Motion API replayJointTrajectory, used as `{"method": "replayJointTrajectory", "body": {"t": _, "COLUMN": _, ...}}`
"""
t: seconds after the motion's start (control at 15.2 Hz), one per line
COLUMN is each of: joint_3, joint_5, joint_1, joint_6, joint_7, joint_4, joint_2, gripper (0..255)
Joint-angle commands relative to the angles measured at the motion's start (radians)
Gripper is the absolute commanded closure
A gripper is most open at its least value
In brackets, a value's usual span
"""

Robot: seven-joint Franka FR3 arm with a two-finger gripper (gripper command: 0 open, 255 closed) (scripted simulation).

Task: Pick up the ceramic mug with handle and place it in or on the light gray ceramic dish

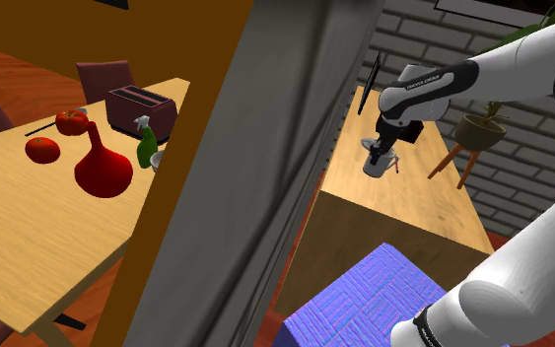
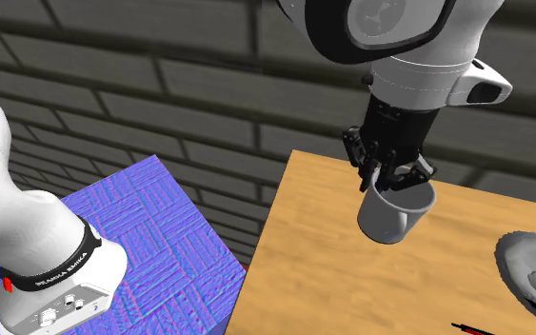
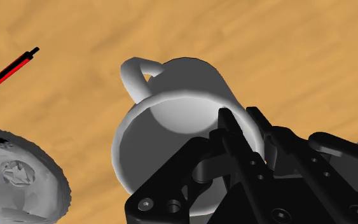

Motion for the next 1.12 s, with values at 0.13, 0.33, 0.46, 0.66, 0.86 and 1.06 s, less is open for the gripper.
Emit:
{"method": "replayJointTrajectory", "body": {"t": 0.13, "joint_3": 0.001, "joint_5": -0.014, "joint_1": 0.001, "joint_6": -0.056, "joint_7": 0.007, "joint_4": 0.025, "joint_2": -0.033, "gripper": 255}}
{"method": "replayJointTrajectory", "body": {"t": 0.33, "joint_3": 0.002, "joint_5": -0.020, "joint_1": 0.002, "joint_6": -0.096, "joint_7": 0.011, "joint_4": 0.047, "joint_2": -0.052, "gripper": 255}}
{"method": "replayJointTrajectory", "body": {"t": 0.46, "joint_3": 0.004, "joint_5": -0.024, "joint_1": 0.003, "joint_6": -0.123, "joint_7": 0.012, "joint_4": 0.063, "joint_2": -0.063, "gripper": 255}}
{"method": "replayJointTrajectory", "body": {"t": 0.66, "joint_3": 0.005, "joint_5": -0.029, "joint_1": 0.004, "joint_6": -0.163, "joint_7": 0.015, "joint_4": 0.089, "joint_2": -0.079, "gripper": 255}}
{"method": "replayJointTrajectory", "body": {"t": 0.86, "joint_3": -0.004, "joint_5": -0.015, "joint_1": -0.002, "joint_6": -0.191, "joint_7": -0.009, "joint_4": 0.144, "joint_2": -0.051, "gripper": 255}}
{"method": "replayJointTrajectory", "body": {"t": 1.06, "joint_3": -0.029, "joint_5": 0.038, "joint_1": -0.027, "joint_6": -0.218, "joint_7": -0.083, "joint_4": 0.274, "joint_2": 0.057, "gripper": 255}}
